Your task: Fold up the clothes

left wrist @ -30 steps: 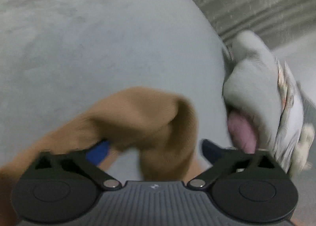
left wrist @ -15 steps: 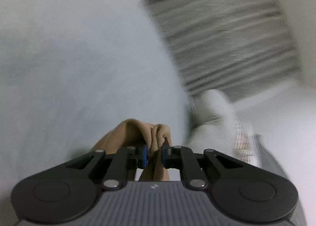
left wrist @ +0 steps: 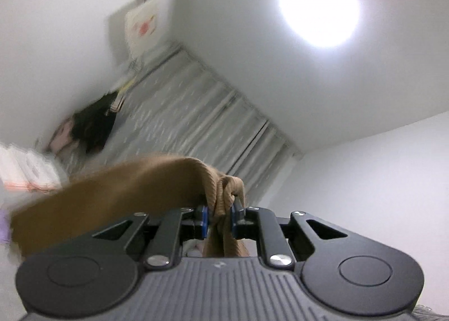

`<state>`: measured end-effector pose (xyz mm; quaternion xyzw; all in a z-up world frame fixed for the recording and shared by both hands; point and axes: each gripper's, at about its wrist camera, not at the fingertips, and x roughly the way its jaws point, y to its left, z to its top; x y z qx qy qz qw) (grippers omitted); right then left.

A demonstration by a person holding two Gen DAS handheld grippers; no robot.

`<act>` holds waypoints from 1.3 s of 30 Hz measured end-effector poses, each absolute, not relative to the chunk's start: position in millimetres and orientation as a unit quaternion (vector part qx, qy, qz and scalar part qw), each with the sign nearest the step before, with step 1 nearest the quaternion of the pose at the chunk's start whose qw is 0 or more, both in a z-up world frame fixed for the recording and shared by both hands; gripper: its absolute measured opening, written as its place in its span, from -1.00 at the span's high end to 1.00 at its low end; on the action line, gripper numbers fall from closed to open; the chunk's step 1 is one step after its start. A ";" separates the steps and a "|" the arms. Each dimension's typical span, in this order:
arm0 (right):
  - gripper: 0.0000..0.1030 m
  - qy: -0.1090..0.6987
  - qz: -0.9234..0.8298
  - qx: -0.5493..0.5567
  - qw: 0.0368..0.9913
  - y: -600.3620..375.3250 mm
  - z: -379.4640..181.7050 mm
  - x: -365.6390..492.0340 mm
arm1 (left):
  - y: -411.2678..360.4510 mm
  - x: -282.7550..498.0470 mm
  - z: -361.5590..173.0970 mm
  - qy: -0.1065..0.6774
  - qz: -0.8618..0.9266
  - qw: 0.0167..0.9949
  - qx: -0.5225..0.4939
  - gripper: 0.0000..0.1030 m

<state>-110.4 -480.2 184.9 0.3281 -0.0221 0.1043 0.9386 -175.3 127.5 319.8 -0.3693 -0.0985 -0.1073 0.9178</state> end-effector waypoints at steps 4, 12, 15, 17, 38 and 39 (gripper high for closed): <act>0.87 -0.026 0.127 0.343 0.930 -471.1 190.9 -97.5 | 127.5 -124.4 301.9 -0.012 -0.074 0.937 -0.342 0.72; 0.86 0.017 0.100 0.363 0.926 -472.0 150.9 -61.8 | 93.7 59.8 168.0 0.219 -0.028 0.947 -0.232 0.66; 0.81 0.130 0.025 0.323 0.937 -481.0 96.5 -27.1 | 70.8 112.8 80.3 0.377 -0.010 0.910 -0.174 0.62; 0.81 0.215 -0.002 0.250 0.944 -478.1 72.3 -16.6 | 65.7 109.9 38.1 0.419 -0.017 0.892 -0.166 0.62; 0.34 0.259 0.092 -0.343 0.898 -270.9 12.0 77.5 | 131.0 33.3 42.4 0.368 -0.016 0.899 -0.239 -0.41; 0.39 0.262 0.092 -0.344 0.897 -265.5 10.4 80.4 | 131.8 34.6 30.9 0.379 -0.013 0.892 -0.247 -0.41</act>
